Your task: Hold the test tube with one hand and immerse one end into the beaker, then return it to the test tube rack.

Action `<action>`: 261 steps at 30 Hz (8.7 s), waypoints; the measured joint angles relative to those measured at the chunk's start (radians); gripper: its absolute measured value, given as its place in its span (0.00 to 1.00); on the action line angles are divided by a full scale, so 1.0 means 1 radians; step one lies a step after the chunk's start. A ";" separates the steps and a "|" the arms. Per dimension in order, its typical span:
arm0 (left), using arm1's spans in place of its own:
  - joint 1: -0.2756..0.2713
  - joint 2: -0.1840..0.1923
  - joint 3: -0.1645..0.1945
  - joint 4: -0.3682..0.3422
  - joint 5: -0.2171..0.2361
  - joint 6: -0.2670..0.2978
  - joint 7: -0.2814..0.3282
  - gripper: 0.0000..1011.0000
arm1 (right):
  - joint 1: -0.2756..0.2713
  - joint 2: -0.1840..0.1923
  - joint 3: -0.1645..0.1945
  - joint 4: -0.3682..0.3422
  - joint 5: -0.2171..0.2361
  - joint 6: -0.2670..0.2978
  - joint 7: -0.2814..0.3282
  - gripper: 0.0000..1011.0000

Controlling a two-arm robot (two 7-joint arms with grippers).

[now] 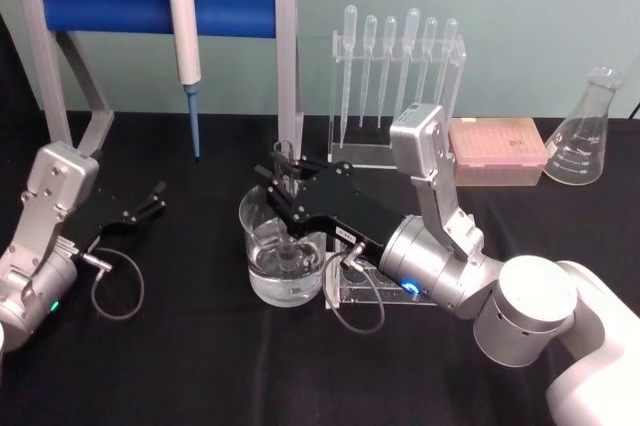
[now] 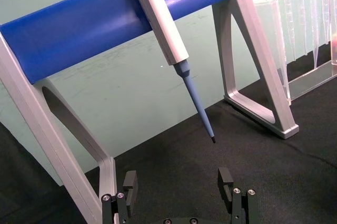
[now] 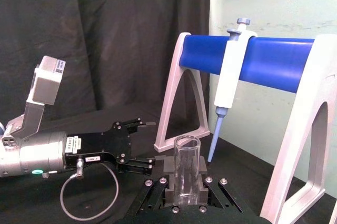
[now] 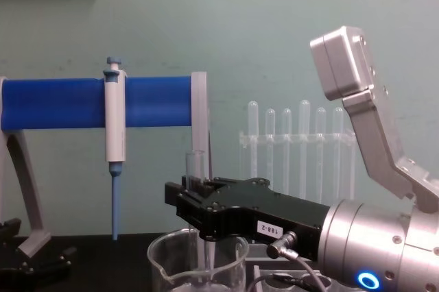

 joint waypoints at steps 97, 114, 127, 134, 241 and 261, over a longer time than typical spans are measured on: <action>0.000 0.000 0.000 0.000 0.000 0.000 0.000 0.99 | 0.000 0.000 -0.001 0.001 0.002 -0.001 0.000 0.22; 0.000 0.000 0.000 0.000 0.000 0.000 0.000 0.99 | 0.000 0.000 -0.001 0.001 0.002 -0.001 0.000 0.22; 0.000 0.000 0.000 0.000 0.000 0.000 0.000 0.99 | 0.000 0.000 -0.001 0.001 0.003 -0.001 0.000 0.22; 0.000 0.000 0.000 0.000 0.000 0.000 0.000 0.99 | 0.000 0.000 -0.001 0.001 0.003 -0.001 0.000 0.22; 0.000 0.000 0.000 0.000 0.000 0.000 0.000 0.99 | 0.000 0.000 -0.001 0.001 0.003 -0.001 0.000 0.22; 0.000 0.000 0.000 0.000 0.000 0.000 0.000 0.99 | 0.000 0.000 -0.001 0.001 0.003 -0.001 0.000 0.22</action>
